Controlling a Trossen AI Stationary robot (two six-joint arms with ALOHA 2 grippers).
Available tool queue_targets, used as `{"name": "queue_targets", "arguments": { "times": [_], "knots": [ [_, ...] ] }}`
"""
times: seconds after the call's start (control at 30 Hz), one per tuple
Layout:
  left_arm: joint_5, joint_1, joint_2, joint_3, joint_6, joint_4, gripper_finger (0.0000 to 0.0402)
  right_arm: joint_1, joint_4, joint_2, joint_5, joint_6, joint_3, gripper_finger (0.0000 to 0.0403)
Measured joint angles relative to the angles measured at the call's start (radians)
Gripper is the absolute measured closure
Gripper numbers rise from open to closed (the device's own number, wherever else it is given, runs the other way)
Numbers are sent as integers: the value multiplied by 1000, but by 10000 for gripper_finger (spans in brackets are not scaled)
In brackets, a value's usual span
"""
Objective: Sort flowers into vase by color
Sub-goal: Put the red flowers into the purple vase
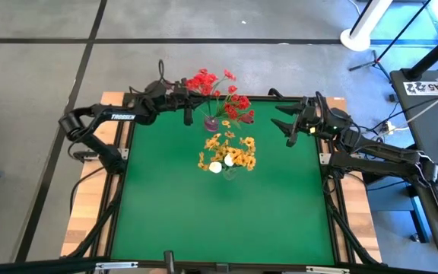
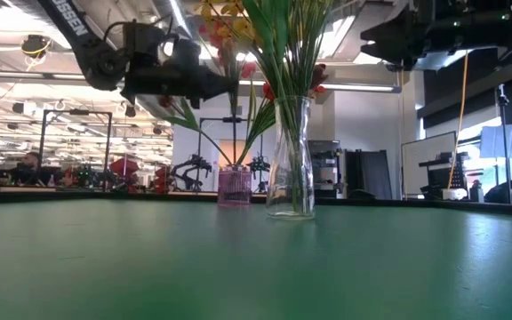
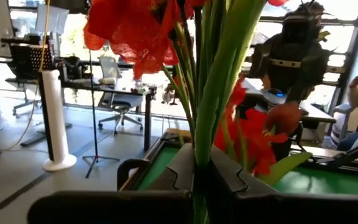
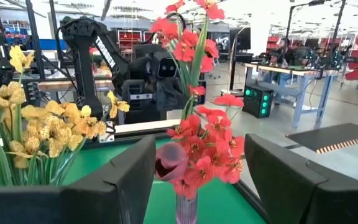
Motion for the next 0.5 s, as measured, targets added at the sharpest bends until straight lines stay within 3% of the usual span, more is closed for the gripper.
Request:
{"name": "queue_targets", "arguments": {
  "times": [0.3, 0.5],
  "knots": [
    [-38, -2, 44, 0, -2, -7, 391, 1, -2, 0, 0, 0, 0, 157],
    [-146, -42, 44, 0, -19, -27, 356, 1, -2, 2, 0, 0, 0, 157]
  ]
}}
